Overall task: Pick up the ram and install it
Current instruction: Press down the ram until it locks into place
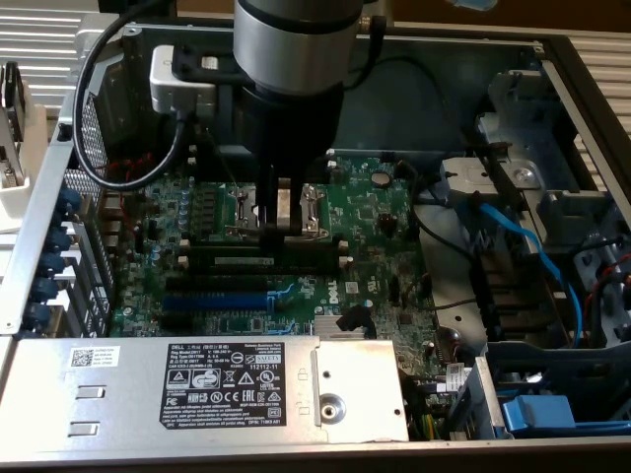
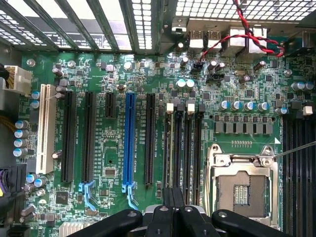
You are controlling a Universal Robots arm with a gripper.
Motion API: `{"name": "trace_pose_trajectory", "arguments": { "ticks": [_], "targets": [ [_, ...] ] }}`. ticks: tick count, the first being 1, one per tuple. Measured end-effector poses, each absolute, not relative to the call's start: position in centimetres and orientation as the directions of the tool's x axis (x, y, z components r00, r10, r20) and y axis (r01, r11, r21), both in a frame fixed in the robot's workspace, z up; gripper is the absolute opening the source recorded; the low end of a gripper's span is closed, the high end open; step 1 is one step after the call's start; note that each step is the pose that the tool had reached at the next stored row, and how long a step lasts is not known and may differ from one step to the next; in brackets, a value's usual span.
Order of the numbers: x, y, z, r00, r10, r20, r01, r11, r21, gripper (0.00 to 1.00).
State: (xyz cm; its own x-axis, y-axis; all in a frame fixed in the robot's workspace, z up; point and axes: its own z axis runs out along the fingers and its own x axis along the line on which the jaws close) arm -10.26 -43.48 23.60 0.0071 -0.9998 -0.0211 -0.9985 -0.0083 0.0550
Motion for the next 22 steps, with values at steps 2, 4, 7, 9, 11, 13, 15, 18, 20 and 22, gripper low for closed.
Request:
{"name": "trace_pose_trajectory", "arguments": {
  "ticks": [2, 4, 7, 9, 11, 13, 15, 18, 20, 22],
  "targets": [
    [-10.26, -43.48, 23.58, 0.007, -1.000, -0.021, -0.998, -0.008, 0.055, 0.10],
    [-10.25, -43.48, 23.58, 0.007, -1.000, -0.021, -0.998, -0.008, 0.055, 0.10],
    [-10.18, -43.49, 23.57, 0.007, -1.000, -0.021, -0.998, -0.008, 0.055, 0.10],
    [-10.12, -43.48, 23.57, 0.007, -1.000, -0.021, -0.998, -0.008, 0.055, 0.10],
    [-10.12, -43.48, 23.56, 0.007, -1.000, -0.021, -0.998, -0.008, 0.055, 0.10],
    [-10.12, -43.48, 23.52, 0.007, -1.000, -0.021, -0.998, -0.008, 0.055, 0.10],
    [-10.12, -43.48, 23.44, 0.007, -1.000, -0.021, -0.998, -0.008, 0.055, 0.10],
    [-10.12, -43.48, 23.30, 0.007, -1.000, -0.021, -0.998, -0.009, 0.055, 0.10],
    [-10.12, -43.48, 23.25, 0.007, -1.000, -0.021, -0.998, -0.009, 0.055, 0.10],
    [-10.12, -43.48, 23.20, 0.008, -1.000, -0.021, -0.998, -0.009, 0.055, 0.10]
  ]
}}
